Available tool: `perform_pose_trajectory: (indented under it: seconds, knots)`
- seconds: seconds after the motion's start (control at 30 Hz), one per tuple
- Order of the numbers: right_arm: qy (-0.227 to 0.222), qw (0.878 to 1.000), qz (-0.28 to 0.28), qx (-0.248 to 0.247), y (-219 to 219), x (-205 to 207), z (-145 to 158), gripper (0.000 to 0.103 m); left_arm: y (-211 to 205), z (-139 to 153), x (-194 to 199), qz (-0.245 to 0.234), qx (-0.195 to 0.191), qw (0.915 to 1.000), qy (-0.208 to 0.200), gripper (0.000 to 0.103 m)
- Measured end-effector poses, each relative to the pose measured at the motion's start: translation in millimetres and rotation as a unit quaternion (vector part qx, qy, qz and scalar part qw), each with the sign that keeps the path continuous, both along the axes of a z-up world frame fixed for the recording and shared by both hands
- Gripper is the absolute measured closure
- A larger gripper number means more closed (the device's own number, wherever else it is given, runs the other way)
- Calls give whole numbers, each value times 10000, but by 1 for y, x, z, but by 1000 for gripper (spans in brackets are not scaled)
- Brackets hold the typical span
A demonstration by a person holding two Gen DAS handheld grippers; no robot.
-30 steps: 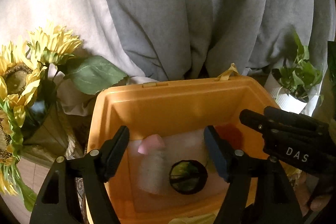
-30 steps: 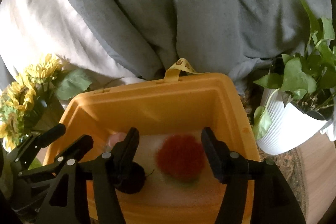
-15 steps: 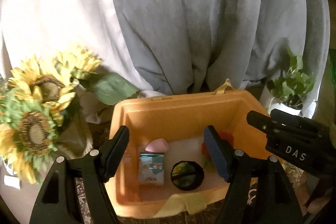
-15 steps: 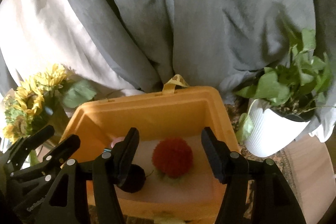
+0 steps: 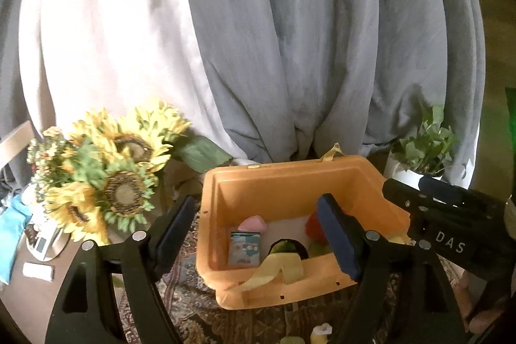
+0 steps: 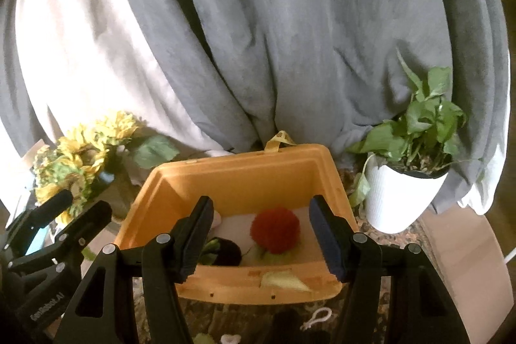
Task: Organize soft objects
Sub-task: 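Withdraw both tools from the crate toward the toys on the rug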
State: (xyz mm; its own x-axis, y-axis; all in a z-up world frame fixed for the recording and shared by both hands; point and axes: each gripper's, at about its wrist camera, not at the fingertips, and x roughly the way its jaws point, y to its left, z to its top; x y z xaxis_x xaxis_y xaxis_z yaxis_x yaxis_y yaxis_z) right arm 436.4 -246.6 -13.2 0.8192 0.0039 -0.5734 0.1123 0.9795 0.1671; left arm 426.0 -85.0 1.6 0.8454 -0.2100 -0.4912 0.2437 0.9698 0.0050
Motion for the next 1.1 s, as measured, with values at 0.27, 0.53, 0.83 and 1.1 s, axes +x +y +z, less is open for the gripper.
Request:
perform_pose_trajectory:
  seconds: [0.27, 0.53, 0.83, 1.1]
  knots:
    - [-202, 9997, -20, -111, 8, -36, 14, 33, 12, 8, -34, 91, -31, 9999, -141, 23]
    - [-484, 9984, -31, -290, 20, -72, 26, 33, 22, 12, -67, 167, -66, 9996, -205, 23]
    - [-583, 9978, -100, -307, 26, -107, 23, 27, 33, 1, -108, 410, 70, 9986, -314, 20]
    - [-576, 9972, -231, -429, 30, -136, 10, 26, 39, -19, -134, 482, 71, 9988, -97, 20]
